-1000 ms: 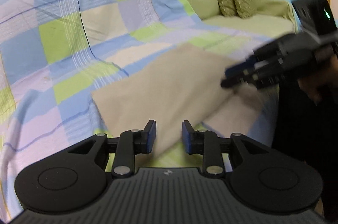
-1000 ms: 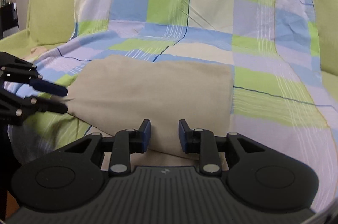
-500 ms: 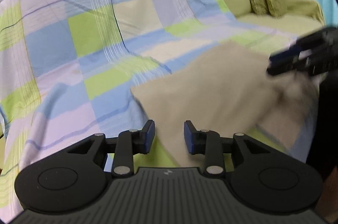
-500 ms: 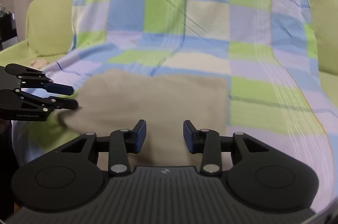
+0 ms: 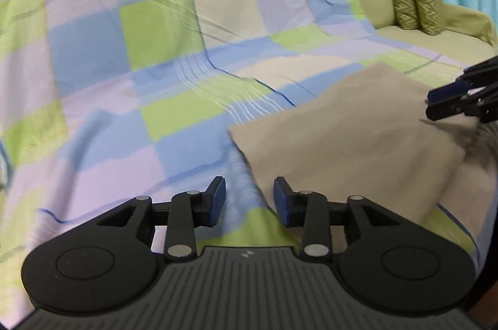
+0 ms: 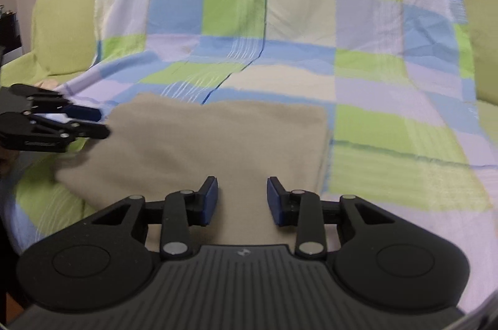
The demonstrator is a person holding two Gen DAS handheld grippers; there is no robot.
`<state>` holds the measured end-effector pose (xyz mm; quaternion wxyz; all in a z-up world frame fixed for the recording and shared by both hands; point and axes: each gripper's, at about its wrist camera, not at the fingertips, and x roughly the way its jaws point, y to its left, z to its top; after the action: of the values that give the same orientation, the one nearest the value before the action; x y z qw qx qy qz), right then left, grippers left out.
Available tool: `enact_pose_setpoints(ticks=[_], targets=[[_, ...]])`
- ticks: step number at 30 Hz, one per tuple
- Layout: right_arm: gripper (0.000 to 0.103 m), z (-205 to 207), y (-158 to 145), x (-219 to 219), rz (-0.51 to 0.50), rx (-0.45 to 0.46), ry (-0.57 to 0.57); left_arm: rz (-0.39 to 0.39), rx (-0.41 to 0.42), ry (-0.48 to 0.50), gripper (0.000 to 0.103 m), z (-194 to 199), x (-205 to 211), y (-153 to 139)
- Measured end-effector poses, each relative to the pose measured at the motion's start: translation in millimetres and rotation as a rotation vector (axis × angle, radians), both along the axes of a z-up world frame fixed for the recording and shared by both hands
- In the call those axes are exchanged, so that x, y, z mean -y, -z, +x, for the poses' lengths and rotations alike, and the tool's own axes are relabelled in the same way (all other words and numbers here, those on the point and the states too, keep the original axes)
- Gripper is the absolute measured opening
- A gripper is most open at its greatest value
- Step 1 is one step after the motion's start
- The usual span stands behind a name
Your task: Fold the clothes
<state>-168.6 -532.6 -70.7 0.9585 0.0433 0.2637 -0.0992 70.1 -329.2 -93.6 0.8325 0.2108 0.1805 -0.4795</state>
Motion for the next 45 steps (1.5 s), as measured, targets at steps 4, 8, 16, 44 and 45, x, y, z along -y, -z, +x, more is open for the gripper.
enact_pose_setpoints(ticks=[4,8,16,44,45], targets=[[0.030,39.7,-6.7,-1.7,-0.001,0.043,-0.059,-0.026,0.001,0.060,0.042,-0.4,38.7,-7.8],[0.030,76.3,4.8,4.4,-0.036,-0.010,-0.148,0.059,-0.011,0.075,0.043,13.7,72.5,9.8],[0.020,93.6,7.0,52.5,-0.019,-0.026,-0.069,0.025,-0.022,-0.009,0.040,36.9,61.9,5.2],[0.039,21.6,17.6,38.1,0.001,-0.054,0.027,0.097,-0.043,-0.016,0.042,-7.0,61.7,2.8],[0.044,16.5,17.0,40.1,0.011,-0.053,0.059,0.102,-0.042,-0.017,0.042,-7.1,61.0,1.9]])
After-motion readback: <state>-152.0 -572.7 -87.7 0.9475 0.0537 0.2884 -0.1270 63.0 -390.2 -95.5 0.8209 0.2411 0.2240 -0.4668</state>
